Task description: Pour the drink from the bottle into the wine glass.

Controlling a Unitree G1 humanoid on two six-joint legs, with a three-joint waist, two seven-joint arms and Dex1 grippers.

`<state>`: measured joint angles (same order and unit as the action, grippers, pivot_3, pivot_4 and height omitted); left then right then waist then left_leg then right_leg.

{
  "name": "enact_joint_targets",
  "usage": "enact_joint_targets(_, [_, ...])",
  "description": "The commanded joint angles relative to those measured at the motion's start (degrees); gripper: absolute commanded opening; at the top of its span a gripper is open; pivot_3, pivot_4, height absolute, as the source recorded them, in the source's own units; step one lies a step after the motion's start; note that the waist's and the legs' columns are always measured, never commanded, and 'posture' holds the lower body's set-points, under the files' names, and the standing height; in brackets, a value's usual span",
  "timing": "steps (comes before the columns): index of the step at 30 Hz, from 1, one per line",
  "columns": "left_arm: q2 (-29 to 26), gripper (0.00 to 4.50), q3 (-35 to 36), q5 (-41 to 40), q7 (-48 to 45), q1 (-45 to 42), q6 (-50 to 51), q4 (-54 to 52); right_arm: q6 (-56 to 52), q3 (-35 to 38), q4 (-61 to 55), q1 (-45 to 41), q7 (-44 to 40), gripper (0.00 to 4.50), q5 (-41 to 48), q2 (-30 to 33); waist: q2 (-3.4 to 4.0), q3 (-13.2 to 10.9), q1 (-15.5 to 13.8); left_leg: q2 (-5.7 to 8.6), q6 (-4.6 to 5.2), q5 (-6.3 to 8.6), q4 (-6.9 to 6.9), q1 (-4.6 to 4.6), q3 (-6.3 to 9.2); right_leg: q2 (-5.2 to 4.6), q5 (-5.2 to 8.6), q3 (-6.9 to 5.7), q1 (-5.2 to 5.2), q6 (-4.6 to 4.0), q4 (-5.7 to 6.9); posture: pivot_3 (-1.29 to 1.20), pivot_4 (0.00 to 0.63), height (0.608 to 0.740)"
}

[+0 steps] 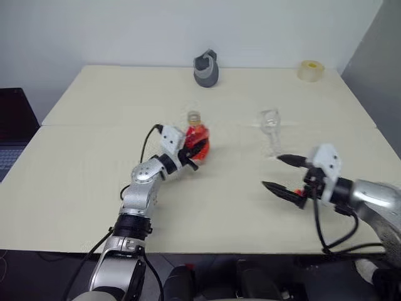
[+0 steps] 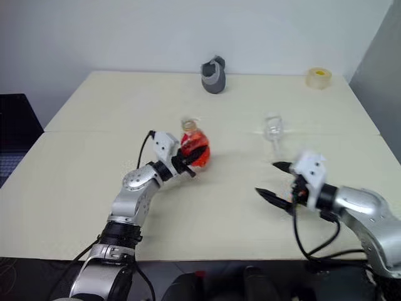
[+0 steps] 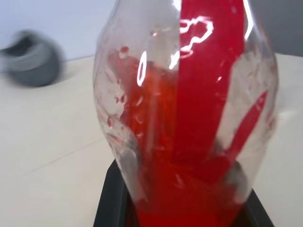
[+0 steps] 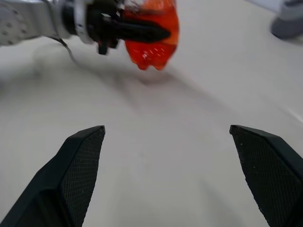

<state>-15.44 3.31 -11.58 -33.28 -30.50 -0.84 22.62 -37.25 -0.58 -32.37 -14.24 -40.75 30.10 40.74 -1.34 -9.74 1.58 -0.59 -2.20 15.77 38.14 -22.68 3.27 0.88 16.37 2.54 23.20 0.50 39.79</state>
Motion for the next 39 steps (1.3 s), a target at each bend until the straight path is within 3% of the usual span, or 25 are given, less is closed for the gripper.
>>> enact_joint_targets(1, [-0.8,0.75,2.9,0.2,2.8,-2.4,-4.4,2.4,-0.9,-4.6,0.6,-4.1,0.7,4.50,-1.9,-2.0,0.00,0.0,-0.6,0.04,0.00,0.00,0.02,-0.08,0.06,-0.07,0.00,-0.02,0.01,0.00,-0.06,0.00,0.150,0.740])
enact_joint_targets(10, [-3.0,0.75,7.3,0.1,6.0,-8.7,-11.6,18.9,-0.2,-15.7,8.5,-16.1,1.4,4.50,-8.4,-12.0,-0.04,0.0,-1.4,0.14,0.01,0.01,0.47,-0.25,0.46,-0.18,-0.11,-0.22,0.00,0.14,-0.02,0.00,0.150,0.740])
enact_joint_targets(22, [-1.7,0.75,8.6,0.8,9.6,-12.6,-15.2,31.0,-1.5,-15.3,8.4,-18.0,-0.2,4.50,-8.6,-13.7,-0.03,0.0,-1.4,0.13,0.03,0.02,0.56,-0.24,0.54,-0.18,-0.11,-0.29,0.00,0.14,0.13,0.00,0.150,0.740])
enact_joint_targets(23, [-1.6,1.49,8.6,0.7,9.6,-12.3,-15.3,30.9,-1.9,-15.1,8.0,-17.9,-0.3,4.50,-8.3,-13.7,-0.03,0.0,-1.4,0.13,0.03,0.02,0.56,-0.24,0.54,-0.18,-0.11,-0.29,0.00,0.14,0.13,0.00,0.150,0.740])
enact_joint_targets(32, [-0.7,4.29,8.6,0.0,9.5,-6.7,-14.8,23.4,-5.2,-12.4,3.8,-16.6,-1.3,4.50,-5.3,-12.0,-0.02,0.0,-1.2,0.12,0.02,0.02,0.57,-0.25,0.54,-0.18,-0.11,-0.26,0.01,0.14,0.13,0.00,0.150,0.740])
enact_joint_targets(33, [-0.5,4.46,8.7,-0.2,9.7,-5.9,-14.3,22.1,-5.6,-12.1,3.4,-16.5,-1.4,4.50,-4.9,-11.8,-0.02,0.0,-1.3,0.12,0.02,0.02,0.57,-0.26,0.55,-0.19,-0.11,-0.25,0.01,0.14,0.13,0.00,0.150,0.740])
enact_joint_targets(39, [0.3,4.46,8.8,-0.9,11.9,0.7,-10.1,10.1,-8.1,-9.9,-0.7,-15.3,-1.5,4.50,-2.0,-9.6,-0.02,0.0,-1.3,0.12,0.03,0.02,0.57,-0.29,0.61,-0.21,-0.10,-0.20,0.00,0.14,0.11,0.00,0.150,0.740])
